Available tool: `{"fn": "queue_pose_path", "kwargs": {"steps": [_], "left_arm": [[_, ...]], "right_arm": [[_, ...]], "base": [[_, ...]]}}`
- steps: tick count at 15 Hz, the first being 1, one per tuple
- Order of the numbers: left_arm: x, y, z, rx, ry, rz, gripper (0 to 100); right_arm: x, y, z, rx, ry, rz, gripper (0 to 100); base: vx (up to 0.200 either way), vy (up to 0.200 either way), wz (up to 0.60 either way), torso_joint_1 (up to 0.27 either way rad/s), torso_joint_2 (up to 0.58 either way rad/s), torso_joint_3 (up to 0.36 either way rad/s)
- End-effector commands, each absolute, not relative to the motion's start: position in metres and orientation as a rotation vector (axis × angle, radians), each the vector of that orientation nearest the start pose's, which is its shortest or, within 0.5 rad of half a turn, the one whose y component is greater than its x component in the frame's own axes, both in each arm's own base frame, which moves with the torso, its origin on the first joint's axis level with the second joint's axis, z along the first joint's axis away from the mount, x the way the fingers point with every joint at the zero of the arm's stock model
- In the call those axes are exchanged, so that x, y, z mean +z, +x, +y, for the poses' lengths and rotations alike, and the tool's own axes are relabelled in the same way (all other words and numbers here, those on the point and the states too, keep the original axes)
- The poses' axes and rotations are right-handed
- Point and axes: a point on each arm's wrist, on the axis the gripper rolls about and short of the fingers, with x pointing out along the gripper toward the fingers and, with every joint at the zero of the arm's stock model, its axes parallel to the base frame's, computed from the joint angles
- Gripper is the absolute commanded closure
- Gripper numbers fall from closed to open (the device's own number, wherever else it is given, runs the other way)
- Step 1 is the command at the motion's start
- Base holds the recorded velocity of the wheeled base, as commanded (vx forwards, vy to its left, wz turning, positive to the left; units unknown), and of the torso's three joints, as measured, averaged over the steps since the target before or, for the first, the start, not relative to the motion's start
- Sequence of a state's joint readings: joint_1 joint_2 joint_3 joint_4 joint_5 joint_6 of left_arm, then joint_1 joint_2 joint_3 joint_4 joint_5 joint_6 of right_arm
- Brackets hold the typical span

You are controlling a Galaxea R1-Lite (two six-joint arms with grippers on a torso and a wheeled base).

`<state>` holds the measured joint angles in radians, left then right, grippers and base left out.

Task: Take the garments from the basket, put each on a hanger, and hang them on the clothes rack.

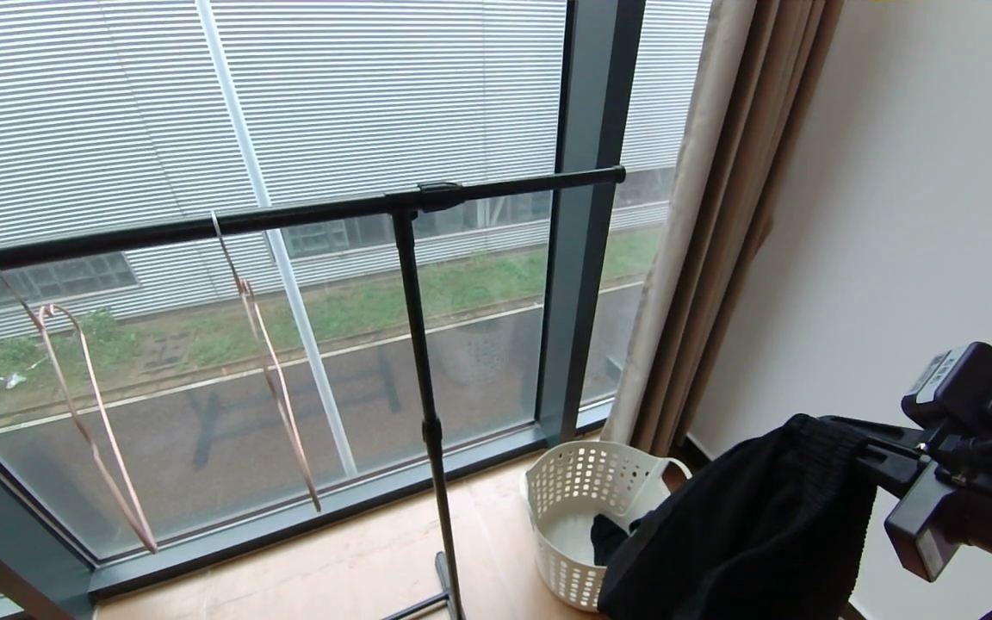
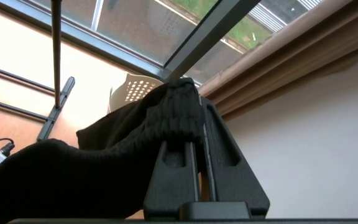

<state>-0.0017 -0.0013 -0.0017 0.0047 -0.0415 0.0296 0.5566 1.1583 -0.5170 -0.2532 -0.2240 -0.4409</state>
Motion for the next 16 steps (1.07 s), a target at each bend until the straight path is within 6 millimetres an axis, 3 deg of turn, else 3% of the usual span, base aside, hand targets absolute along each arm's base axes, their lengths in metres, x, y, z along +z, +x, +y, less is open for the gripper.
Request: {"fn": "queue_pose_path", "kwargs": {"steps": [1,7,9,16], "left_arm": [[0.0754,-0.0229,-0.0009,-0.043,0.029,0.002,0],[0.0754,-0.0229,-0.0009,-0.045,0.032,0.002,0],[0.0754,-0.0229,-0.0009,-0.045,0.032,0.002,0],[0.0754,-0.0229,-0.0009,-0.045,0.032,0.002,0]], "right_arm": [[0.1928,0.1378,0.0796,0.402,-0.587,0.279,100],[0.1911,0.1396,0.0804,0.403,-0.591,0.289,100],[0.1908,0.1399,0.0806,0.403,-0.591,0.290,100],[0.1907,0.1402,0.0807,0.402,-0.592,0.291,100]], "base": [[0.000,0.000,0.00,0.027,-0.02,-0.066],[0.000,0.000,0.60,0.009,0.00,-0.012],[0.000,0.000,0.00,0.000,0.00,0.000],[-0.200,0.000,0.00,0.004,0.00,0.002]]}}
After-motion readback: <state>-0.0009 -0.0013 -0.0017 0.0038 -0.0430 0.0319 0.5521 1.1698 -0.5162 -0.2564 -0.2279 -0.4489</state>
